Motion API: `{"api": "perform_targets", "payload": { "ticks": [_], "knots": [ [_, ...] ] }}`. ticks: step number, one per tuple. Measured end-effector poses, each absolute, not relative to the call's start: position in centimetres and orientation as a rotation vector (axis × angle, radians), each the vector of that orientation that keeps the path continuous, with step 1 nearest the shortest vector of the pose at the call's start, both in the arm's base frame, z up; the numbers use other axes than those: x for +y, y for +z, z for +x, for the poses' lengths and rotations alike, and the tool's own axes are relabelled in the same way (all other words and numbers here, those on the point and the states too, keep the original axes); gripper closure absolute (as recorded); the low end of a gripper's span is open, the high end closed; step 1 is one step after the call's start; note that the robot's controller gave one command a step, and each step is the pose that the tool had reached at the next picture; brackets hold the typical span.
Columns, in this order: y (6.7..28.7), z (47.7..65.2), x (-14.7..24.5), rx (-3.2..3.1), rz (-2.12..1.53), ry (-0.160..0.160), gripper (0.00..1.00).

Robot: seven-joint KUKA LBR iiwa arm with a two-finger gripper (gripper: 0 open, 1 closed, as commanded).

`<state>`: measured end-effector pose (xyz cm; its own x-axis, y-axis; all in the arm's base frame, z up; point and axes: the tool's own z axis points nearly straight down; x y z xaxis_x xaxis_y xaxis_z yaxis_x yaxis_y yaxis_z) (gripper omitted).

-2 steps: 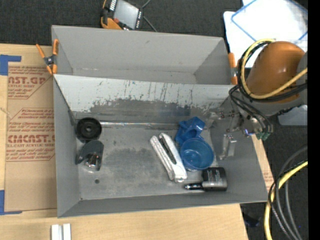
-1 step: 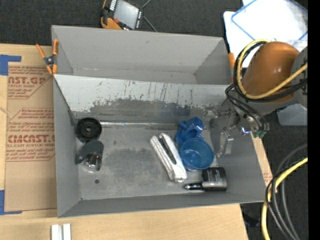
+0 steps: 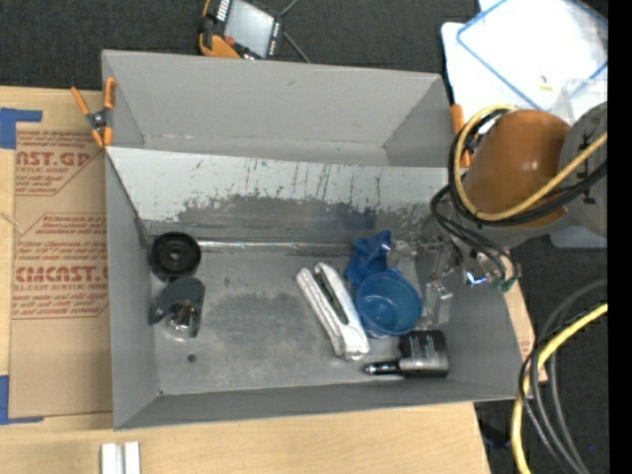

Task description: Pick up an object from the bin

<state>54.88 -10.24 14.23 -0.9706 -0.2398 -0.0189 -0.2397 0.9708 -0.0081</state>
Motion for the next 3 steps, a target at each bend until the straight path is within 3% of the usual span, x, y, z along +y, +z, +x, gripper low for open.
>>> {"api": "perform_targets", "payload": {
  "ticks": [1, 2, 3],
  "knots": [
    [12.5, 56.9, -7.7, 3.120, -0.190, -0.002, 0.00],
    [12.2, 55.5, -7.0, 3.106, -0.255, -0.010, 0.00],
    [7.1, 56.5, -8.4, 3.093, -0.410, -0.004, 0.00]
  ]
}}
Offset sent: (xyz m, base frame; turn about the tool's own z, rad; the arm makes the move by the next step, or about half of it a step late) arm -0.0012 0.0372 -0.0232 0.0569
